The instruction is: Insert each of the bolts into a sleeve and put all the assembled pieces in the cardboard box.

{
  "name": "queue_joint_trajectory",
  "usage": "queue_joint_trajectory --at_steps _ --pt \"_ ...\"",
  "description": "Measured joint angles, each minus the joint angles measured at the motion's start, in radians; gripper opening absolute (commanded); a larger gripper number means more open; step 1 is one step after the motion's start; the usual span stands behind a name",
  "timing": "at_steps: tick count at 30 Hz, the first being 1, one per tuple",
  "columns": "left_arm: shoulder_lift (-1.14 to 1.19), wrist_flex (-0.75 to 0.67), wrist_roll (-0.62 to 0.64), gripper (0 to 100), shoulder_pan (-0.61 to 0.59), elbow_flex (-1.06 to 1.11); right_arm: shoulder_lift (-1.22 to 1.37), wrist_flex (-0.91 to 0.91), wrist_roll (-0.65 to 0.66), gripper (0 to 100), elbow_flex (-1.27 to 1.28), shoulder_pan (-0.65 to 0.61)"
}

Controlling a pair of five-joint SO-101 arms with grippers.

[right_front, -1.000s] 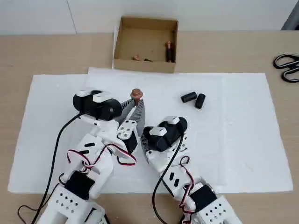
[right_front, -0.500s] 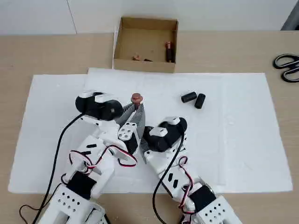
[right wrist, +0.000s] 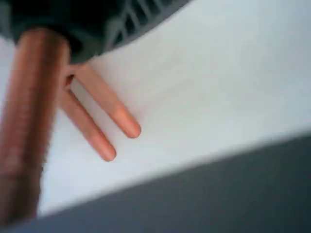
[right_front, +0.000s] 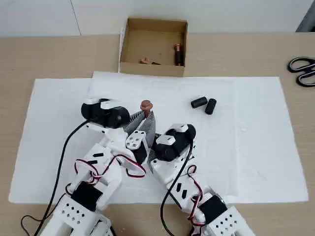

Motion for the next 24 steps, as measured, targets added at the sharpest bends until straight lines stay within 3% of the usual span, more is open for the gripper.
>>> queue_joint_trajectory --at_steps 10,16,24 --pt "-0.011 0.041 0.0 0 0.0 -0.003 0.0 0.0 0.0 0.4 0.0 0.008" --pt "-0.008 0.15 0.0 0 0.006 -0.02 0.0 -0.005 0.0 0.4 0.0 0.017" --pt "-0.008 0.153 0.0 0 0.008 -0.02 0.0 -0.005 0.0 0.4 0.0 0.017"
